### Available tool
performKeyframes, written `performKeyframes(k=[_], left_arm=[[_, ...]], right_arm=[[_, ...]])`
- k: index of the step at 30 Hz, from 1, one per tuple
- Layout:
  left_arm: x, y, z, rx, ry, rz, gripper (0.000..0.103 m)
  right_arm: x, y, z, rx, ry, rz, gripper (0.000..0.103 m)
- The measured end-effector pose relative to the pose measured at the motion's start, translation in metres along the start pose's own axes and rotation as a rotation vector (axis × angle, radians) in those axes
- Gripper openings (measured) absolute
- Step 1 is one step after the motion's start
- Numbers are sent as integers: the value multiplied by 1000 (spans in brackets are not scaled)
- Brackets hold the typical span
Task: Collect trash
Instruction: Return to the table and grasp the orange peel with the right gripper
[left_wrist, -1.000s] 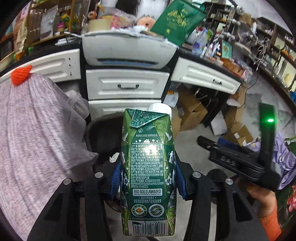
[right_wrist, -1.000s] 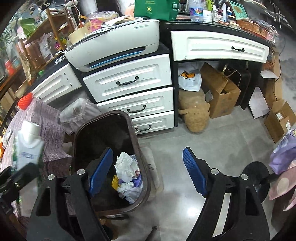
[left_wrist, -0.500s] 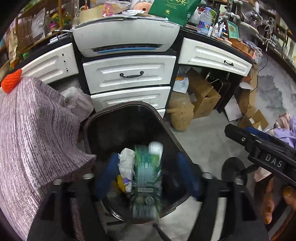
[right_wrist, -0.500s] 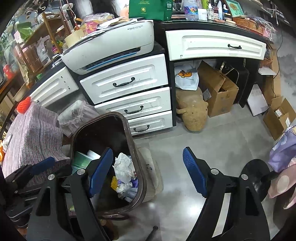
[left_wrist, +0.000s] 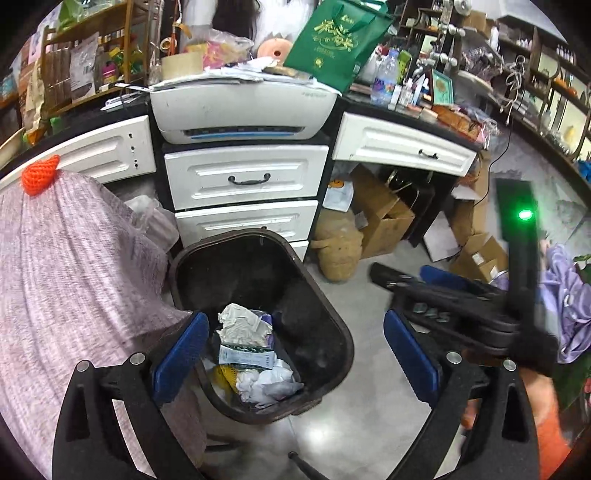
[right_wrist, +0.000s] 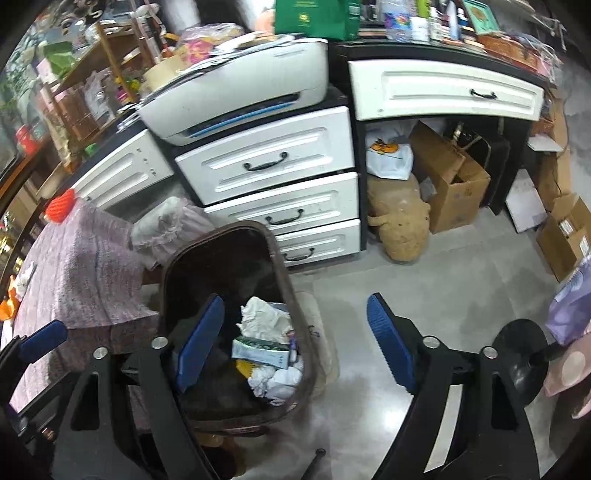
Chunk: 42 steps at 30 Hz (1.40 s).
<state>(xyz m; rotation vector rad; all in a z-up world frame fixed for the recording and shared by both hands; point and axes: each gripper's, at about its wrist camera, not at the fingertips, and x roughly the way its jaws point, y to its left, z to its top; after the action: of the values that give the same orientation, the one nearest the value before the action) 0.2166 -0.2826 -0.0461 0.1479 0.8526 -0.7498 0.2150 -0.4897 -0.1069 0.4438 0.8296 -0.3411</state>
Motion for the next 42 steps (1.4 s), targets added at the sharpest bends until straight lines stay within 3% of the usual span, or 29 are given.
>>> performKeyframes(k=[9, 17, 25, 33, 42], left_arm=[[-59, 35, -7, -75, -94, -18, 95], [-104, 93, -29, -152, -138, 77, 95], [-159, 163, -57, -237, -165, 268, 95], [-212, 242, -107, -439, -147, 507, 95], [-253, 299, -146, -602, -163, 580, 95]], right_arm=[[-8, 59, 4, -99, 4, 114, 83], [-17, 134, 1, -228, 19, 254, 83], [-30, 222, -13, -405, 40, 397, 83], [-45, 327, -44, -587, 93, 569, 83], [-57, 445, -76, -778, 108, 693, 83]])
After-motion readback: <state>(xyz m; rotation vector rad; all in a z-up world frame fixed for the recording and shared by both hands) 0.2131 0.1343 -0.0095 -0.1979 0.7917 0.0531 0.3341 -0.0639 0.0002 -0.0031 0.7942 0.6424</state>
